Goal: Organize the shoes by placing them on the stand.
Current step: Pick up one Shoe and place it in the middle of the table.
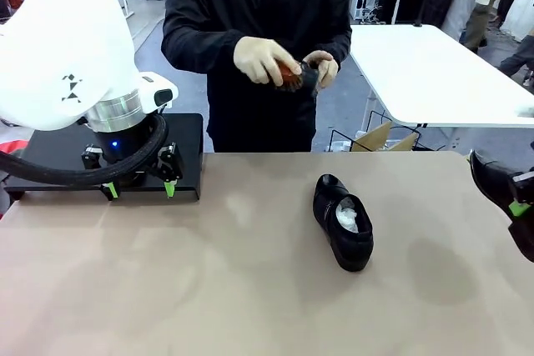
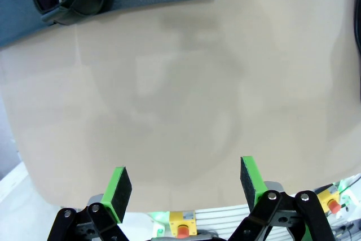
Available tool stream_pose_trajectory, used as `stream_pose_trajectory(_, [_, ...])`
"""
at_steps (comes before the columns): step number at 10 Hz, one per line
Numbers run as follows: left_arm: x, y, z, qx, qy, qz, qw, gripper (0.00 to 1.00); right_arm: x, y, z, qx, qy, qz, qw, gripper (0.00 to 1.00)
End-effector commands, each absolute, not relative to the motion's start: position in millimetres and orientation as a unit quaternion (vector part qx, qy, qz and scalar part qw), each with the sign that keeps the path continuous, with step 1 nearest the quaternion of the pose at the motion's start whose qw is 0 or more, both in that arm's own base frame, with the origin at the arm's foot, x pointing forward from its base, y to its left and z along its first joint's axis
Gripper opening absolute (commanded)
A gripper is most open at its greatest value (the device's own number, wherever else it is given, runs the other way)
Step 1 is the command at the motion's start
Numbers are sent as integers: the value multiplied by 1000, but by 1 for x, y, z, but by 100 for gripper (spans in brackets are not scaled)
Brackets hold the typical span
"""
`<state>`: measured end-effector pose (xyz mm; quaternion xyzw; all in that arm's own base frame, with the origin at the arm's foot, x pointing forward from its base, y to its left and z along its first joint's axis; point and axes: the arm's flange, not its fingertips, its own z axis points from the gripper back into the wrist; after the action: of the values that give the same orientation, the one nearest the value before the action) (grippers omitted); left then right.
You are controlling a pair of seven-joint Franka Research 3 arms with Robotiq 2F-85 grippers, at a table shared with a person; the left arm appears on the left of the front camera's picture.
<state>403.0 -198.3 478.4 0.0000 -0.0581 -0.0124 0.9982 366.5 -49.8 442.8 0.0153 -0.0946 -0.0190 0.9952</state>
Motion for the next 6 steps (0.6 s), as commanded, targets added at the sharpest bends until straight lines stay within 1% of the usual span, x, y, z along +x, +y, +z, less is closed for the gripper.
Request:
stream_pose_trajectory(1, [402,-196,480,2,-59,-12,998,100,340,-25,466,0,-118,-51,992,0])
stream_pose_trajectory(2, [402,-196,480,2,-59,-12,998,100,329,4,484,7,-139,-59,989,0])
stream_pose_trajectory(4, [402,-196,480,2,-59,-12,998,100,315,49,519,-7,-161,-69,985,0])
stream_pose_trajectory(5, [402,-196,480,2,-59,-12,998,100,310,64,534,-10,-151,-84,985,0])
stream_pose_trajectory(6, [402,-196,480,2,-59,-12,998,100,303,87,539,-10,-136,-46,990,0])
